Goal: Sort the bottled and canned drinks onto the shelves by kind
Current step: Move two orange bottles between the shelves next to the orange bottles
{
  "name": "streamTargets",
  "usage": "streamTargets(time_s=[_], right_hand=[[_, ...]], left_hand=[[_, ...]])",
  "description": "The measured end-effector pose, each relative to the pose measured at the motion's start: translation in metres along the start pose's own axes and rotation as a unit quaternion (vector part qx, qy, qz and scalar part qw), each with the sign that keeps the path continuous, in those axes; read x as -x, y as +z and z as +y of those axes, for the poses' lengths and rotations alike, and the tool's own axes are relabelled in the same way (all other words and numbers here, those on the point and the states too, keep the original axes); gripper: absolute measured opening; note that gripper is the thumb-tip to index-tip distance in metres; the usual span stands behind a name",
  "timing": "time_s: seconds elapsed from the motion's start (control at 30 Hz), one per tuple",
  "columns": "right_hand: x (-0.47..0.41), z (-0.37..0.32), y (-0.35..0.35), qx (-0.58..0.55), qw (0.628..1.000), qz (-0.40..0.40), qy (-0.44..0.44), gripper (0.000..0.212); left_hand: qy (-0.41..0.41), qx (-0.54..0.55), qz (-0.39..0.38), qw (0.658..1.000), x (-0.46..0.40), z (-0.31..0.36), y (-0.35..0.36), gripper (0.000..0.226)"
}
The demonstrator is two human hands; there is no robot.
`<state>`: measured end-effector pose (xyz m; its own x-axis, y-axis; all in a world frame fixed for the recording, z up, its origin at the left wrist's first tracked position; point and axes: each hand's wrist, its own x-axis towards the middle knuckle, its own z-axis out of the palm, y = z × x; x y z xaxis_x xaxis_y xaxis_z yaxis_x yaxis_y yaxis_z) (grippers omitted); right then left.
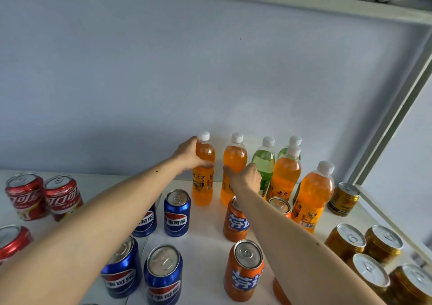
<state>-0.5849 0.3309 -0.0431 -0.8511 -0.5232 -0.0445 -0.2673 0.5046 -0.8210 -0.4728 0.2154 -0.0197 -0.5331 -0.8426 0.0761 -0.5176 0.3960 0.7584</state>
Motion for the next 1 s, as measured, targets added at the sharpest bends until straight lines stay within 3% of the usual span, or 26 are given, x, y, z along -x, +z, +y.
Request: streamTargets(time_s=[0.3, 0.57, 0.77, 1.0], right_hand=[[-0.002, -0.01, 0.012, -0.011, 1.0, 0.009, 0.015, 0.074], [0.005, -0.016, 0.007, 0.067, 0.996, -0.036, -0.046, 0.068], [0.011, -0.02, -0.021, 0.029, 0.994, -0.055, -0.092, 0.073], [0.031, -0.049, -0.088, -0.044, 0.979, -0.024, -0.198, 0.074]], left_hand=[[-0.008, 0.009, 0.019, 1.0, 0.008, -0.014, -0.036, 0.081], [0.007, 0.043, 0.09, 0.995, 0.022, 0.003, -0.07, 0.084], [0.028, 0.078, 0.137, 0.987, 0.045, 0.031, -0.09, 0.092], [0.059, 0.123, 0.15, 0.979, 0.084, 0.07, -0.106, 0.088]])
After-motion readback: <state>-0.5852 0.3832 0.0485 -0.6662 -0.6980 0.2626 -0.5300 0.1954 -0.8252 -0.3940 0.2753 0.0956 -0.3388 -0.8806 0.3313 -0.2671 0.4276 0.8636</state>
